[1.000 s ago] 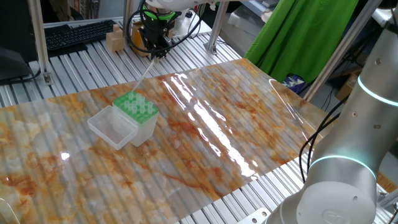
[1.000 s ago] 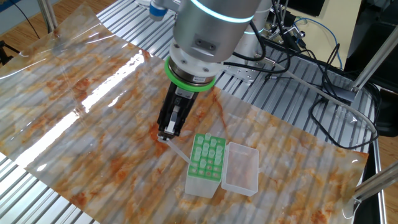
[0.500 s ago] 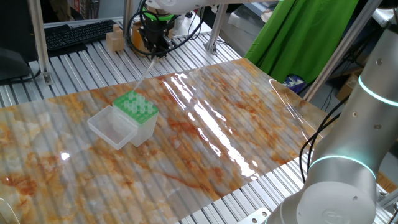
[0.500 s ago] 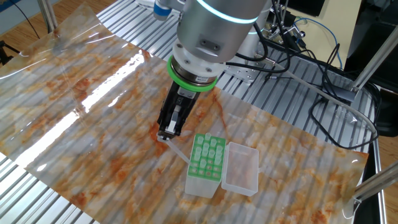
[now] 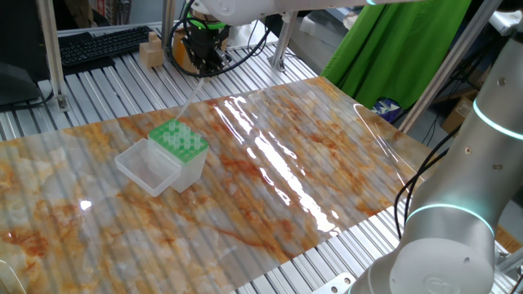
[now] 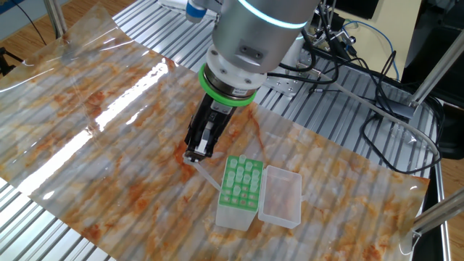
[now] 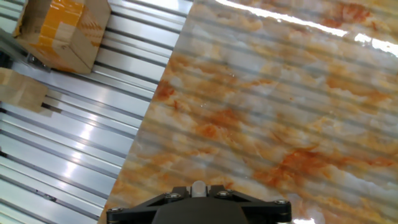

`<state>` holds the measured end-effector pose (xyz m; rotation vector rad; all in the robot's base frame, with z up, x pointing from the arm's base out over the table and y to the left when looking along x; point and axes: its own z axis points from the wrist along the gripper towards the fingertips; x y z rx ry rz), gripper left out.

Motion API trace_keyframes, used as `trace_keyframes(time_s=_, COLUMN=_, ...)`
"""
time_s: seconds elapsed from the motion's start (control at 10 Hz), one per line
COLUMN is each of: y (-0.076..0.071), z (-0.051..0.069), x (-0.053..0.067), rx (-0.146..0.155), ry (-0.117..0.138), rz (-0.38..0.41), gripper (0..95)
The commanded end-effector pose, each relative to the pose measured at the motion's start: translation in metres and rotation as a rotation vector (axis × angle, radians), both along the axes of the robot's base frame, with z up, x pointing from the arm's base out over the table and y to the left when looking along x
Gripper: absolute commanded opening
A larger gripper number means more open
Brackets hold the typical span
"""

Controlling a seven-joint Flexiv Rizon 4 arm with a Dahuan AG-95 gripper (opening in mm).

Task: Insert a large pipette tip into the holder for large pipette tips

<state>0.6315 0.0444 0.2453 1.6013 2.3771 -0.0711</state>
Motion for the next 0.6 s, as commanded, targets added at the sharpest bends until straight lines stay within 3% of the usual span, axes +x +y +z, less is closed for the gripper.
trace_keyframes(time_s=0.1, y=0.001, z=0.0026, x=-0.0018, rx=0.006, ry=-0.003, rz=-0.008, gripper=0.0)
trace_keyframes(time_s=0.6, y=-0.0001, z=0.0068, x=-0.0084, rx=-0.01, ry=-0.022, rz=0.026, gripper=0.0)
